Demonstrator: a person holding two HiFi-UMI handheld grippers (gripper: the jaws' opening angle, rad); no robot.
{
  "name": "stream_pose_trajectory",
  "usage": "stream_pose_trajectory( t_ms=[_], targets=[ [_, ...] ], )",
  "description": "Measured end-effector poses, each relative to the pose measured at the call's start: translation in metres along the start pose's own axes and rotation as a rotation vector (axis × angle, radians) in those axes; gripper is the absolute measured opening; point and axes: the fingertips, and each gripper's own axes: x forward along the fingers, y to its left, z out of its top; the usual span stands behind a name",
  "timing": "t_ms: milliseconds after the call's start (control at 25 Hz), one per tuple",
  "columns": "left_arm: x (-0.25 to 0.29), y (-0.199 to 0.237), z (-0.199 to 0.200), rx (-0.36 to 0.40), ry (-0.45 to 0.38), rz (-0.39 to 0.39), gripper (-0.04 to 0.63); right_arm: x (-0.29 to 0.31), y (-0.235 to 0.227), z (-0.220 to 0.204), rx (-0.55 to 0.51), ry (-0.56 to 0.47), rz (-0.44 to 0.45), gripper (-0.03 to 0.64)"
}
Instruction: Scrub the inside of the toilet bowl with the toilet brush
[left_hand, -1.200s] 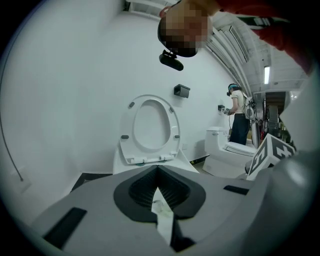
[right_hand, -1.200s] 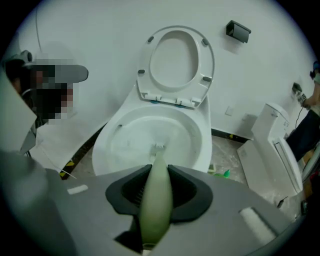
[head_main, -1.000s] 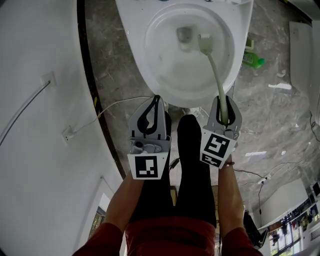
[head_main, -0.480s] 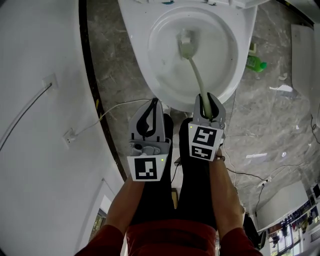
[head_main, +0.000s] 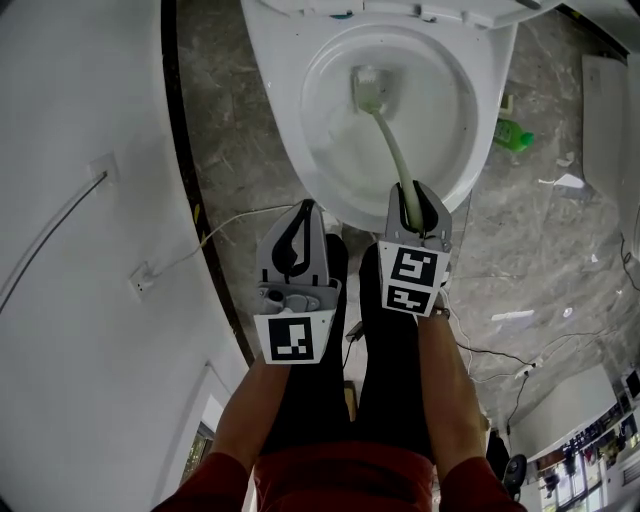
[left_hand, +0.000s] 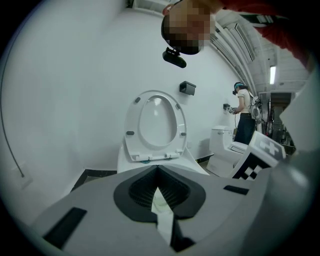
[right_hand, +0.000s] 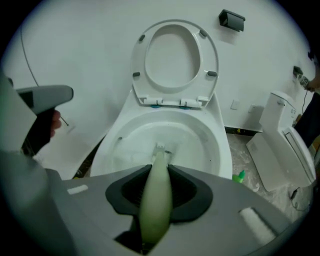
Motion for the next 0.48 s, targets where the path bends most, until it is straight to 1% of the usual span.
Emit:
stream_pose_trajectory(
  t_ms=[120,200,480],
  targets=[
    [0.003,-0.004,-0.002,-0.005,0.006,-0.008,0.005,0.012,-0.018,-0.016,-0.056,0.05,-0.053,0.109],
    [0.004,-0.008,-0.002,-0.005,0.004,-0.013,0.005,0.007,-0.028,-0.017,-0.087,0.048,-0.077,0.109],
    [0.009,-0.019,-0.001,-0.006,0.004,-0.035,0.005,-0.043,-0.069,0.014,-0.125,-0.062,-0.208,0.107]
  ],
)
